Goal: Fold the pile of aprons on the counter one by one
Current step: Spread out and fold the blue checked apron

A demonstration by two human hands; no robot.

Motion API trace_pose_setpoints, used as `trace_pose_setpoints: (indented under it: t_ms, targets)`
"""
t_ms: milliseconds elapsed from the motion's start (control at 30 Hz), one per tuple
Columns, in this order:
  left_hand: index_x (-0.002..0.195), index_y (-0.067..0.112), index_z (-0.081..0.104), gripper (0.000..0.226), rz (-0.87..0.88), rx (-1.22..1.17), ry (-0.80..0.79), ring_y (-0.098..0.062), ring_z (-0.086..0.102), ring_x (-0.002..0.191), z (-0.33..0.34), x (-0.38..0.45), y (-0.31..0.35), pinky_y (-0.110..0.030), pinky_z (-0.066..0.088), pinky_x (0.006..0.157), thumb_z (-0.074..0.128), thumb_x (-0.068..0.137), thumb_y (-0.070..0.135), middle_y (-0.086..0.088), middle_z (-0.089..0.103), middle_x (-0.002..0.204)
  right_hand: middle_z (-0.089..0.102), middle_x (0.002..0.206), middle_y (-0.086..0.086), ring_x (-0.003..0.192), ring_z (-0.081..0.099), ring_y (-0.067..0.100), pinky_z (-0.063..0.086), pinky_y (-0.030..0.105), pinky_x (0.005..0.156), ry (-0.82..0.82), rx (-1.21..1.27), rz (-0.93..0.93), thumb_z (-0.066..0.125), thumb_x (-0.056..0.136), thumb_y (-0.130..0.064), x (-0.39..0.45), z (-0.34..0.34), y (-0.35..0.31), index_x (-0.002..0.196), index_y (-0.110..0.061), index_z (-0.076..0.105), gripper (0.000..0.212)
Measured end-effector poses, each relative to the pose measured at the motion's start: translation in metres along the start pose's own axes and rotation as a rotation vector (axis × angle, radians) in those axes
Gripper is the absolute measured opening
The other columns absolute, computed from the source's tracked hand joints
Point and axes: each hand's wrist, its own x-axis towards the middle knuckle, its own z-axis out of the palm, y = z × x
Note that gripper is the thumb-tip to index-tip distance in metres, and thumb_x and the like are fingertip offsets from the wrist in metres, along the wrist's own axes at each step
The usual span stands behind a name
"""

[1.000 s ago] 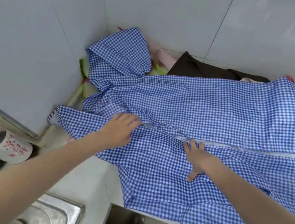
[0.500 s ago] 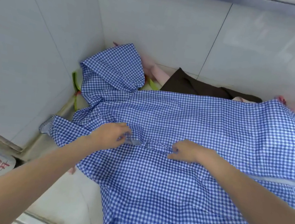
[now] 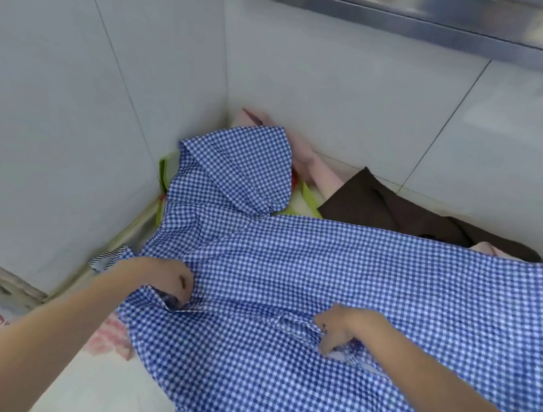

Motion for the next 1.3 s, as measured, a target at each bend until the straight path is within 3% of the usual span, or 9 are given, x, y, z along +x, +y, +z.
trace_pose_setpoints:
  t_ms: [133,233,367,533,733,867,1000,1100,1300]
  targets:
    - [0.083,0.013,0.062,0.017,0.082,-0.562,0.584,-0.018,0.062,0.076,-0.048,0.001,0.006,-0.027,0.052,0.070,0.052,0.096,0.014,-0.007,0.066,0.088,0.058,0.093,0.009,0.069,0.058,0.018,0.052,0.032,0.067,-0.031,0.269,-0.067,0.051,0.096,-0.033,-0.013,-0.060,0.001,0.096,-0.006,0.059,0.028]
    - [0.098,0.011,0.059,0.009,-0.013,-0.611,1.032,-0.031,0.062,0.095,-0.080,0.014,0.000,-0.041,0.053,0.084,0.054,0.092,0.006,-0.011,0.061,0.111,0.061,0.081,0.012,0.069,0.059,0.021,0.049,0.032,0.067,0.418,0.381,-0.212,0.050,0.096,-0.025,-0.008,-0.115,-0.008,0.084,0.003,0.060,0.032]
    - [0.133,0.004,0.039,0.047,-0.182,-0.677,1.028,-0.034,0.062,0.097,-0.100,0.029,-0.004,-0.042,0.053,0.084,0.056,0.090,0.009,-0.019,0.059,0.117,0.044,0.136,0.014,0.125,0.042,0.033,0.037,0.041,0.103,0.751,0.289,-0.350,0.052,0.095,-0.027,0.009,-0.173,-0.044,0.121,-0.013,0.059,0.031]
    - [0.146,0.004,0.017,0.070,-0.270,-0.750,0.881,-0.033,0.052,0.115,-0.105,0.039,-0.002,-0.035,0.045,0.088,0.058,0.091,0.015,-0.016,0.048,0.130,-0.019,0.155,0.016,0.141,-0.014,0.041,0.003,0.054,0.114,0.616,0.062,-0.168,0.044,0.098,-0.036,0.047,-0.196,-0.096,0.131,-0.029,0.051,0.034]
    - [0.091,0.002,0.050,0.004,-0.230,-1.077,0.880,-0.022,0.064,0.057,-0.108,0.042,-0.015,-0.043,0.058,0.071,0.054,0.092,0.002,-0.016,0.063,0.088,0.036,0.140,0.015,0.131,0.034,0.035,0.032,0.048,0.107,0.934,0.397,-0.167,0.045,0.098,-0.025,0.056,-0.214,-0.082,0.126,-0.001,0.049,0.038]
    - [0.108,0.006,0.047,0.011,-0.032,-1.112,1.213,-0.035,0.066,0.078,-0.124,0.016,0.006,-0.049,0.054,0.081,0.046,0.097,0.007,-0.009,0.058,0.100,0.048,0.117,0.013,0.110,0.047,0.026,0.038,0.039,0.092,1.487,0.597,-0.254,0.061,0.085,-0.013,-0.025,-0.231,-0.032,0.109,-0.001,0.053,0.029]
    - [0.095,0.009,0.038,0.012,0.263,-0.777,1.495,-0.029,0.060,0.078,-0.132,-0.026,0.040,-0.036,0.046,0.068,0.049,0.095,0.007,-0.004,0.051,0.078,0.053,0.108,0.015,0.100,0.050,0.032,0.037,0.043,0.084,1.699,0.430,-0.191,0.047,0.072,0.015,-0.104,-0.206,0.032,0.112,-0.001,0.047,0.043]
    - [0.096,0.012,0.048,0.010,0.385,-0.538,1.409,-0.021,0.050,0.065,-0.091,-0.040,0.065,-0.028,0.033,0.058,0.056,0.091,0.008,0.001,0.048,0.069,0.052,0.098,0.012,0.088,0.050,0.029,0.037,0.038,0.075,1.660,0.426,-0.065,0.049,0.075,0.016,-0.137,-0.156,0.079,0.122,-0.004,0.043,0.051]
    - [0.093,0.019,0.063,0.011,0.335,0.294,0.373,-0.008,0.053,0.081,-0.004,-0.013,0.075,-0.018,0.034,0.067,0.052,0.093,0.021,0.007,0.058,0.086,0.061,0.074,0.017,0.071,0.062,0.038,0.050,0.042,0.058,1.107,-0.171,0.160,0.074,0.038,0.018,-0.129,-0.026,0.139,0.078,-0.003,0.065,0.046]
